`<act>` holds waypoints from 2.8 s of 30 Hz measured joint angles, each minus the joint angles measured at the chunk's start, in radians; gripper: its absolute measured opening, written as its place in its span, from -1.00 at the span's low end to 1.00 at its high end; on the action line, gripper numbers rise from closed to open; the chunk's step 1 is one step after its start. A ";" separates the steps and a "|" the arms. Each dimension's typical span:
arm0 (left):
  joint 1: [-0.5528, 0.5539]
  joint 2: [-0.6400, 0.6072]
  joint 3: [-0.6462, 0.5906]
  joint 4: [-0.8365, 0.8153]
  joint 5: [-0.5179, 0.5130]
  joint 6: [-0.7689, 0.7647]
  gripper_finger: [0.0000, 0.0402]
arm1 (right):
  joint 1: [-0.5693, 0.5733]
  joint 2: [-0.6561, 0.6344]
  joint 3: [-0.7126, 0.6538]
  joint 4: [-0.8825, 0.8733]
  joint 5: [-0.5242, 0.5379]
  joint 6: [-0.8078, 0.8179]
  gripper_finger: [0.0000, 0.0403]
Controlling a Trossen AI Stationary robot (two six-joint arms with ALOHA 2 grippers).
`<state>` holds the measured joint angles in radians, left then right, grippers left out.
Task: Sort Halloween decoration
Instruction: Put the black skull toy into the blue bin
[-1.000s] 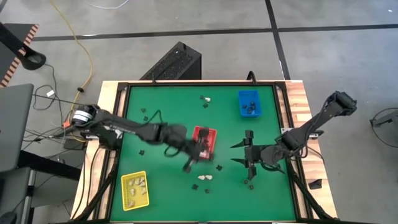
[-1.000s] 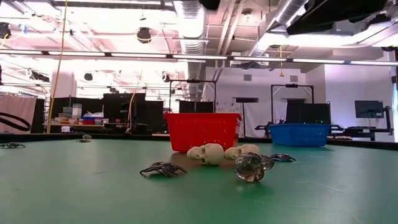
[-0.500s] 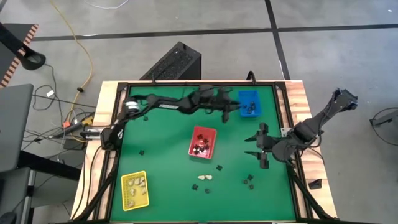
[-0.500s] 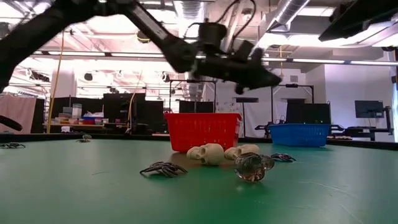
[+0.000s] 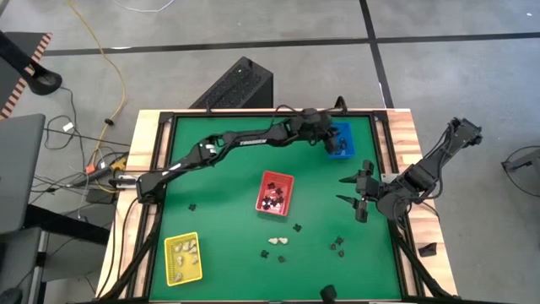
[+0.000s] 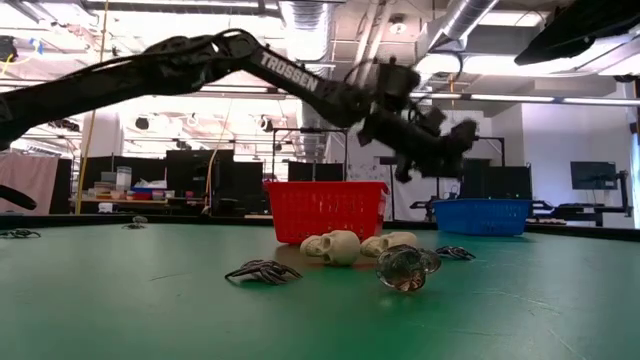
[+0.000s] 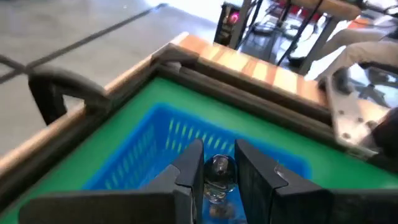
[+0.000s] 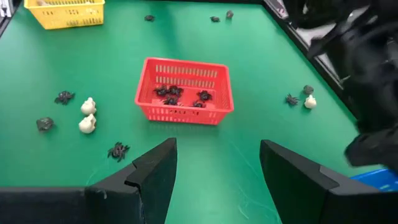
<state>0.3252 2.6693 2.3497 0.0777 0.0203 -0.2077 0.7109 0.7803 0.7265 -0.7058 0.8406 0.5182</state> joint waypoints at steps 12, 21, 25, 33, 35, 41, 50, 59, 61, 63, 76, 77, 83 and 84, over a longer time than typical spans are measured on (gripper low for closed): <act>0.007 0.002 -0.023 -0.045 -0.002 -0.005 -0.38 | 0.000 -0.001 0.000 0.013 0.000 0.005 0.28; 0.018 -0.066 -0.023 -0.227 0.000 0.099 -0.08 | 0.000 0.000 0.000 0.040 0.000 0.006 0.28; 0.015 -0.211 -0.023 -0.572 -0.154 0.252 -0.11 | 0.001 -0.001 0.000 0.039 -0.001 0.006 0.28; -0.005 -0.566 -0.074 -1.270 -0.441 0.222 -0.17 | -0.004 0.055 -0.001 0.033 -0.002 0.003 0.28; -0.013 -0.607 -0.179 -1.325 -0.454 0.179 -0.18 | -0.026 0.079 -0.001 0.041 -0.002 -0.018 0.28; -0.110 -0.925 -0.747 -1.062 -0.460 0.121 -0.21 | -0.155 0.152 -0.002 0.086 -0.025 -0.028 0.28; -0.325 -1.443 -1.582 -0.040 -0.357 0.115 -0.22 | -0.214 0.261 -0.002 0.178 -0.563 0.054 0.28; -0.510 -1.601 -2.038 0.791 -0.384 0.305 -0.22 | -0.062 0.430 0.000 0.193 -0.684 0.206 0.28; -0.517 -1.599 -2.060 0.817 -0.381 0.317 -0.22 | -0.050 0.472 0.000 0.188 -0.685 0.218 0.28; -0.518 -1.605 -2.069 0.769 -0.372 0.312 -0.22 | -0.049 0.511 0.000 0.192 -0.689 0.225 0.28; -0.516 -1.610 -2.057 0.766 -0.339 0.343 -0.22 | -0.054 0.677 0.000 0.304 -0.818 0.444 0.28; -0.514 -1.610 -2.056 0.772 -0.339 0.343 -0.22 | -0.051 0.688 0.000 0.308 -0.818 0.450 0.28; -0.512 -1.610 -2.056 0.768 -0.339 0.346 -0.22 | -0.036 0.744 0.005 0.336 -0.812 0.450 0.27; -0.512 -1.610 -2.056 0.766 -0.339 0.345 -0.22 | -0.036 0.756 0.006 0.337 -0.812 0.448 0.26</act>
<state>-0.1873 1.0595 0.2935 0.8435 -0.3191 0.1375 0.6746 1.5361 0.7322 -0.3684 0.0284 0.9663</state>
